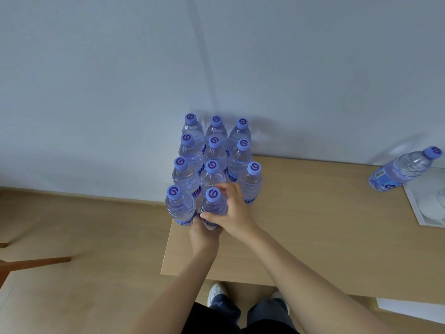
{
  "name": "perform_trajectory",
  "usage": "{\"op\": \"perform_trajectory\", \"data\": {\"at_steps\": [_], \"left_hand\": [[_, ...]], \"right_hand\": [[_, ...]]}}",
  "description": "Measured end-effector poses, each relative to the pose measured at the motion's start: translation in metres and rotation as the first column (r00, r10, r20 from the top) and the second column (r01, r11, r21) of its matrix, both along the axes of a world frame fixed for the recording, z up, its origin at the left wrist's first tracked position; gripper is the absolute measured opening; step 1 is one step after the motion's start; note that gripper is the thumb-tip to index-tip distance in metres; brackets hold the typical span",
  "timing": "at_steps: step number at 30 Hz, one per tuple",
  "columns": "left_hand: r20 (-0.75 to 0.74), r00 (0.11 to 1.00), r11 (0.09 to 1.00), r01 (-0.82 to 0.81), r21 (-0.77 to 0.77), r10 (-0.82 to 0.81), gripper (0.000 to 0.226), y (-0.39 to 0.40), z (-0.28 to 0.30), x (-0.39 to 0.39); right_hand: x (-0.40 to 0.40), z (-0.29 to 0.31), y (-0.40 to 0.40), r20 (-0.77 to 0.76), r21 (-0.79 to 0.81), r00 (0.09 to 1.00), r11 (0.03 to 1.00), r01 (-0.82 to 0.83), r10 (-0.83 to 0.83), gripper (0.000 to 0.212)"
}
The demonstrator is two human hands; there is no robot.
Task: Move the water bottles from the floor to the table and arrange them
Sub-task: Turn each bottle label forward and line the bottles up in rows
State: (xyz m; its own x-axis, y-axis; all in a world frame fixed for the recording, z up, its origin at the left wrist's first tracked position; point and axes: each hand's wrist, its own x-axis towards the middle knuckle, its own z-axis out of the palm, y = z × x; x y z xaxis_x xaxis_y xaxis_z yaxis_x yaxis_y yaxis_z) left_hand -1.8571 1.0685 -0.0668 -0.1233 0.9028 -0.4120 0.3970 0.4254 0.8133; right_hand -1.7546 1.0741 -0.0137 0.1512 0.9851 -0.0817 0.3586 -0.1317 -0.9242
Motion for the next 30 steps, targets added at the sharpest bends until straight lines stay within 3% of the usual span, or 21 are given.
{"op": "perform_trajectory", "data": {"at_steps": [7, 12, 16, 25, 30], "left_hand": [[-0.013, 1.000, 0.991, -0.010, -0.133, 0.009, 0.067, -0.029, 0.012, 0.004], [-0.017, 0.998, 0.988, 0.062, -0.145, -0.065, 0.058, -0.049, 0.017, 0.023], [0.026, 0.977, 0.966, 0.215, -0.145, -0.213, 0.050, -0.060, 0.027, 0.060], [0.068, 0.907, 0.904, 0.421, -0.071, -0.416, 0.049, -0.070, 0.056, 0.187], [0.068, 0.887, 0.887, 0.459, -0.041, -0.456, 0.050, -0.075, 0.067, 0.265]], "right_hand": [[0.018, -0.001, -0.020, -0.031, -0.035, 0.999, 0.999, 0.014, -0.015, 0.074], [0.048, -0.002, -0.045, -0.079, -0.065, 0.986, 0.988, 0.139, -0.143, 0.064], [0.088, -0.003, -0.070, -0.064, -0.053, 0.957, 0.959, 0.278, -0.281, 0.060], [0.214, 0.011, -0.121, -0.047, -0.033, 0.842, 0.843, 0.537, -0.538, 0.063], [0.293, 0.021, -0.141, -0.050, -0.019, 0.801, 0.803, 0.596, -0.596, 0.063]]}}
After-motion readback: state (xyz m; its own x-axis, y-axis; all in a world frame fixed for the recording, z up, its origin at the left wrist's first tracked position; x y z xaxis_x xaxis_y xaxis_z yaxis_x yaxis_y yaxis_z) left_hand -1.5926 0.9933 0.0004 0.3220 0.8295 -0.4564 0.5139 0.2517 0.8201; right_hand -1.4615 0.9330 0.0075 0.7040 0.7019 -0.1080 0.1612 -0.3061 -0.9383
